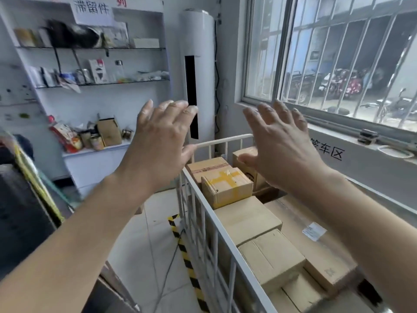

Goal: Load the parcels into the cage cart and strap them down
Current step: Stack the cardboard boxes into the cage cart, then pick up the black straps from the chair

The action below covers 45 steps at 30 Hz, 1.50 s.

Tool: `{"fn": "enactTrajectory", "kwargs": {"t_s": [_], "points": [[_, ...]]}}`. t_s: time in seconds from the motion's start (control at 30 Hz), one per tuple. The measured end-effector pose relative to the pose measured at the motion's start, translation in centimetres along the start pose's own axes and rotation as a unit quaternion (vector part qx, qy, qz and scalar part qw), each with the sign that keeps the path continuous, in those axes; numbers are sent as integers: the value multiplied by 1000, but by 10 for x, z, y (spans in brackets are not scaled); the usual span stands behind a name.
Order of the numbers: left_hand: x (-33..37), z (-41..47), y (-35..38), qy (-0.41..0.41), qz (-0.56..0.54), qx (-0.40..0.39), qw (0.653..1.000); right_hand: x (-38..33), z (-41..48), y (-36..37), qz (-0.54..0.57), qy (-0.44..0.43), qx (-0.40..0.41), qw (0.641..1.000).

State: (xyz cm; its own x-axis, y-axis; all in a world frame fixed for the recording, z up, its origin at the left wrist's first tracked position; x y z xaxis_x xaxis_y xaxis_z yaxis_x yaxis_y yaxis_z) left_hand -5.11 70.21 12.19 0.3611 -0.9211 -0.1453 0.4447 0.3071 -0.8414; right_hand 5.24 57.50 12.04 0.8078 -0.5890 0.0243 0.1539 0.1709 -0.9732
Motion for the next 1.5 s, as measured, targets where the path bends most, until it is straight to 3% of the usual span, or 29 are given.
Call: {"fn": "enactTrajectory", "kwargs": {"t_s": [0.43, 0.8, 1.1, 1.5], "points": [[-38, -133, -44, -90, 83, -17, 992, -125, -55, -6, 29, -148, -6, 989], [16, -241, -93, -234, 178, -31, 955, -161, -129, -4, 48, -330, -7, 943], [47, -369, -169, -382, 276, -52, 880, -239, -217, -18, 90, -509, -6, 856], [51, -575, -265, -596, 335, -98, 723, -411, -354, -25, 85, -686, 0, 722]]}}
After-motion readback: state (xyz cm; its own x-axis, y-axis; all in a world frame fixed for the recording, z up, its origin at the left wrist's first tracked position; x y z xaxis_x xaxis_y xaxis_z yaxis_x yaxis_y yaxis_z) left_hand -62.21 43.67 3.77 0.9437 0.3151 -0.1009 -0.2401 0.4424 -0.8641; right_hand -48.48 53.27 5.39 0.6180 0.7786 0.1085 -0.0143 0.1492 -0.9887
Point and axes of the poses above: each hand's wrist, its own z-axis towards the middle knuckle, its own y-axis out of the palm, x = y × z, the point moved 6 cm from there along z, towards the middle knuckle, and after that the axes turned 13 degrees about -x, right-handed, at the moved point
